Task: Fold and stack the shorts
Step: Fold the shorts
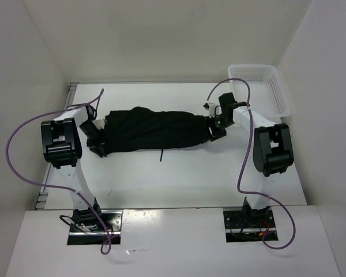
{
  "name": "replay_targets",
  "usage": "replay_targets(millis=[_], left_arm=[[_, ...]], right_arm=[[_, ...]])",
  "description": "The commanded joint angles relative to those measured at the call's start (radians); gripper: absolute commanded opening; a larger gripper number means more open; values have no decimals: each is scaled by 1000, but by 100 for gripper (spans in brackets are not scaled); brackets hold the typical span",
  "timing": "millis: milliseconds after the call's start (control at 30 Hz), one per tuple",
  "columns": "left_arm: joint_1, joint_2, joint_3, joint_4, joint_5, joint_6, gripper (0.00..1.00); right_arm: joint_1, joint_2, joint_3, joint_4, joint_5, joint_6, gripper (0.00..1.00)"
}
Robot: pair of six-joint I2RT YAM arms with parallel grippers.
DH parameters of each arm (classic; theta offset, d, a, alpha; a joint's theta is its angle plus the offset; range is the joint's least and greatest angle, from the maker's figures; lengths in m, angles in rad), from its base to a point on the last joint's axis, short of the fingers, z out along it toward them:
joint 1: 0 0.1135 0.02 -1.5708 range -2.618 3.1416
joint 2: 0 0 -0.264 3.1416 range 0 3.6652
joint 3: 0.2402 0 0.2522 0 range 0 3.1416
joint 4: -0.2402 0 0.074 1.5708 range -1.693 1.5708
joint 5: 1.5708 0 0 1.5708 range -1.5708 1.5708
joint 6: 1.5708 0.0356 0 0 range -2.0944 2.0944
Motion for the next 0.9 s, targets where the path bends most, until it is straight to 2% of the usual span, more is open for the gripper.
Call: replay_targets(millis=[0, 33, 200, 267, 367, 433, 567, 700, 867], left_arm=[[-19, -8, -9, 7, 54, 4, 32], [-19, -8, -9, 7, 54, 4, 32], [-8, -37, -18, -2, 34, 4, 33], [2, -46, -9, -14, 34, 4, 35], [2, -66, 10, -48, 25, 4, 35], [2, -76, 22, -60, 13, 4, 35], [12, -76, 45, -71, -18, 4, 35], [12, -27, 85, -80, -27, 4, 35], [12, -4, 146, -80, -16, 4, 36]], right_arm=[[-14, -21, 9, 119, 76, 132, 67], [-15, -21, 9, 119, 76, 161, 68], [-25, -3, 4, 181, -74, 301, 89], [-25, 8, -16, 201, -74, 364, 89], [-34, 8, -16, 189, -74, 355, 90], [-59, 8, -16, 173, -137, 355, 93], [-110, -24, -27, 116, -214, 248, 94], [-123, -33, -66, 171, -154, 352, 96], [-56, 38, -27, 239, -8, 419, 96]])
